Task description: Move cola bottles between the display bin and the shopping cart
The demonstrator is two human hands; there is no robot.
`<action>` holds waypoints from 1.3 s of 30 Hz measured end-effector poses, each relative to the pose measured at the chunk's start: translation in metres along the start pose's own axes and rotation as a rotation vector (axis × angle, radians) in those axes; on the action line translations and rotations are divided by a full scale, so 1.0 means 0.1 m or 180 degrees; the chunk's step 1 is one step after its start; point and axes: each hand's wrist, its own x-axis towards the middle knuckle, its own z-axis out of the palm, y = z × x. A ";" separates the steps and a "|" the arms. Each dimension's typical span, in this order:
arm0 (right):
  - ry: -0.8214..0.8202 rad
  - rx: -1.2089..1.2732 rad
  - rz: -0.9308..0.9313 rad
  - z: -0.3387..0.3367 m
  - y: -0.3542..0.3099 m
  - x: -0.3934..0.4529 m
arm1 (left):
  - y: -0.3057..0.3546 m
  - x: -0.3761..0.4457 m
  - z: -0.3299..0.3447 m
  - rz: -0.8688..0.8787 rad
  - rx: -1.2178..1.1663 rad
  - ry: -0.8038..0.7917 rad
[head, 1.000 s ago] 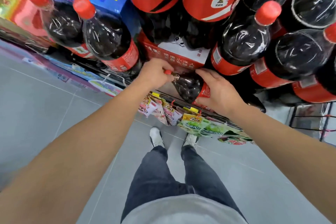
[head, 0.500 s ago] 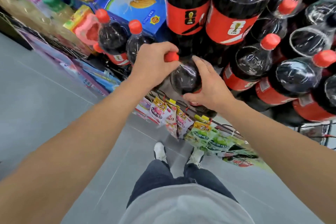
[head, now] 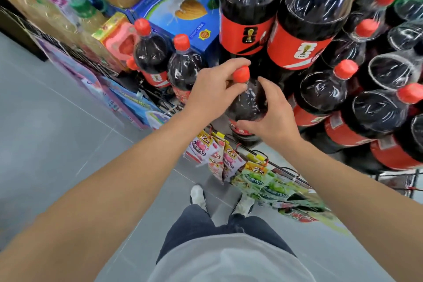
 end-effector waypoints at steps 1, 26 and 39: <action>0.0003 0.0017 0.0004 0.01 0.00 0.00 | 0.03 0.01 -0.01 0.0150 0.0187 -0.0101; 0.0006 0.0359 -0.0031 0.41 -0.19 0.34 | -0.26 0.15 -0.28 0.0076 0.0479 -0.0263; -0.0119 0.0491 0.0000 0.42 -0.16 0.35 | -0.16 0.05 -0.16 -0.0264 0.0648 -0.0039</action>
